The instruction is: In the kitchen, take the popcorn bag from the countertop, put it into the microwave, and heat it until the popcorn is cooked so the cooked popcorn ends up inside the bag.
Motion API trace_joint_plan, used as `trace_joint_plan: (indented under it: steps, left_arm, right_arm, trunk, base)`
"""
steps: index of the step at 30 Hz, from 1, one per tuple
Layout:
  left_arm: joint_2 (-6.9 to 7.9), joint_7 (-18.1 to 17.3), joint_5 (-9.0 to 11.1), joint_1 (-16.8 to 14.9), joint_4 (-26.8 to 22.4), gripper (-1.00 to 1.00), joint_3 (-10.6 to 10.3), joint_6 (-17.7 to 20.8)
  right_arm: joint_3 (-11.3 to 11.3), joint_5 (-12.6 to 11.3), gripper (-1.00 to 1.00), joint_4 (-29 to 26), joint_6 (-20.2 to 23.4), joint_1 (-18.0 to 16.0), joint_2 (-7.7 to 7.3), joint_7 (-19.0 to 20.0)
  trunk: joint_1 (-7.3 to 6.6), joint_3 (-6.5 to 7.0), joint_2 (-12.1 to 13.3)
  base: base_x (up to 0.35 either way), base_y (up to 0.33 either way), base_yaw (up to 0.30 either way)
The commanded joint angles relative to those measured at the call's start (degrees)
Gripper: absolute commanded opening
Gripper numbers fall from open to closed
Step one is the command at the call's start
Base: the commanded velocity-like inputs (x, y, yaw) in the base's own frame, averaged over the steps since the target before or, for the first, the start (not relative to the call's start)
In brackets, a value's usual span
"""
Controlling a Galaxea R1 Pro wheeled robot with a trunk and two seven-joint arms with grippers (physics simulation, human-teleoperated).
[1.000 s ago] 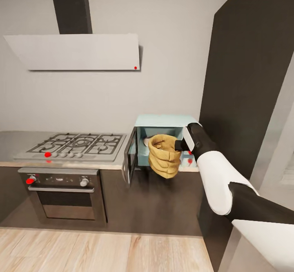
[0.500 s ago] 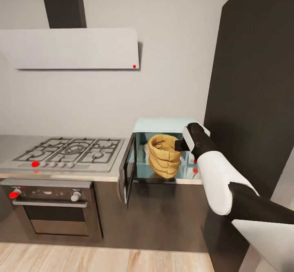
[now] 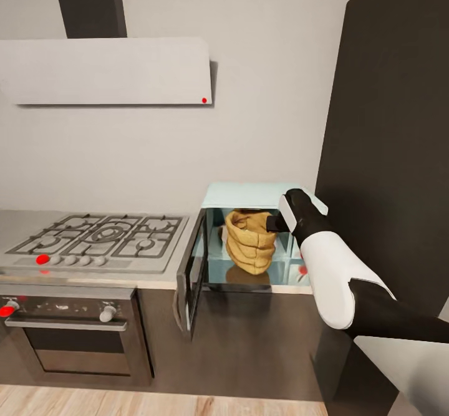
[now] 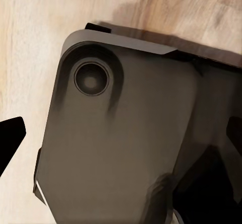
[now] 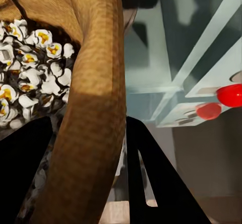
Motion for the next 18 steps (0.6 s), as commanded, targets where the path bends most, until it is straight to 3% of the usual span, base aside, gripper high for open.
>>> trace_joint_plan:
  steps: [1, 14, 18]
  left_arm:
    - [-0.01, -0.04, 0.29, 0.01, -0.06, 1.0, 0.04, -0.1]
    - [-0.05, 0.09, 0.36, 0.02, -0.08, 1.0, 0.09, -0.1]
    - [-0.01, -0.01, 0.29, 0.01, -0.06, 1.0, 0.04, -0.1]
  right_arm:
    - [-0.48, 0.48, -1.0, 0.02, 0.19, -0.05, 0.1, 0.19]
    - [-0.58, 0.3, -1.0, 0.2, 0.19, -0.01, 0.1, 0.13]
    - [-0.58, 0.2, -1.0, 0.2, 0.19, -0.01, 0.1, 0.13]
  trunk:
    - [0.0, -0.06, -0.04]
    - [0.0, -0.06, -0.04]
    - [0.0, -0.06, -0.04]
  base:
    - [0.0, 0.0, 0.0]
    - [0.002, 0.0, 0.0]
    - [0.182, 0.0, 0.0]
